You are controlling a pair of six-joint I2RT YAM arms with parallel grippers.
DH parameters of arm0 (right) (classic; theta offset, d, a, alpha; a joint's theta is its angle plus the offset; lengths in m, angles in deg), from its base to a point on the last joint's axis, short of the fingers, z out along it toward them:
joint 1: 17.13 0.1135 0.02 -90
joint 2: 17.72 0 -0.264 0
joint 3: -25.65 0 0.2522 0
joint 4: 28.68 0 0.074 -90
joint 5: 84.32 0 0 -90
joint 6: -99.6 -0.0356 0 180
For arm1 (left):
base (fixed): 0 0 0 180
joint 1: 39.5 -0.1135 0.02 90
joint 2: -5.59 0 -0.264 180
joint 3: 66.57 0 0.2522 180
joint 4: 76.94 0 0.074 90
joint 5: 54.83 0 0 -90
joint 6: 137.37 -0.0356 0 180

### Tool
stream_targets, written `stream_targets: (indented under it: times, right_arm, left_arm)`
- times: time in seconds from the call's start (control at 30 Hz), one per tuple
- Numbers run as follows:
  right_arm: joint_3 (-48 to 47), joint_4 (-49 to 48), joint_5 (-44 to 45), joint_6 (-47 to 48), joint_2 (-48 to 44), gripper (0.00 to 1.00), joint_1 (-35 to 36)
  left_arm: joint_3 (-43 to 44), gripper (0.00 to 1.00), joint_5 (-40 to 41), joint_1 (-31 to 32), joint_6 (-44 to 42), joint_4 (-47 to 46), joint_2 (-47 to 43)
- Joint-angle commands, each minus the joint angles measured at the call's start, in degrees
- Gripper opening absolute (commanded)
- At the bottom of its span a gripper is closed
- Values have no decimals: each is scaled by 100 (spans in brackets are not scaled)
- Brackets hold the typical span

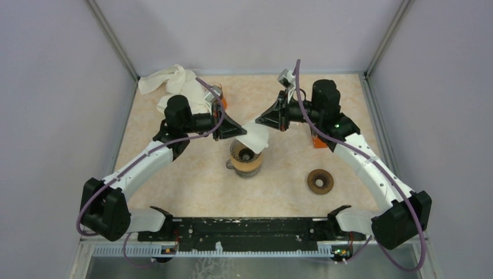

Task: Place the coffee filter in the dripper
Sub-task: Place the coffee filter in the coffee dripper.

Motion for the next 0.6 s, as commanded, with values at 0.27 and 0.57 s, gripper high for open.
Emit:
stream_targets:
  times: [0.27, 0.57]
  right_arm:
    - [446, -791, 93, -179, -390, 27, -13]
    - [974, -1113, -94, -385, -664, 40, -335]
  left_arm:
    - [-620, 0, 177, -151, 562, -938, -571]
    - [-1353, 0, 82, -642, 1828, -2621, -772]
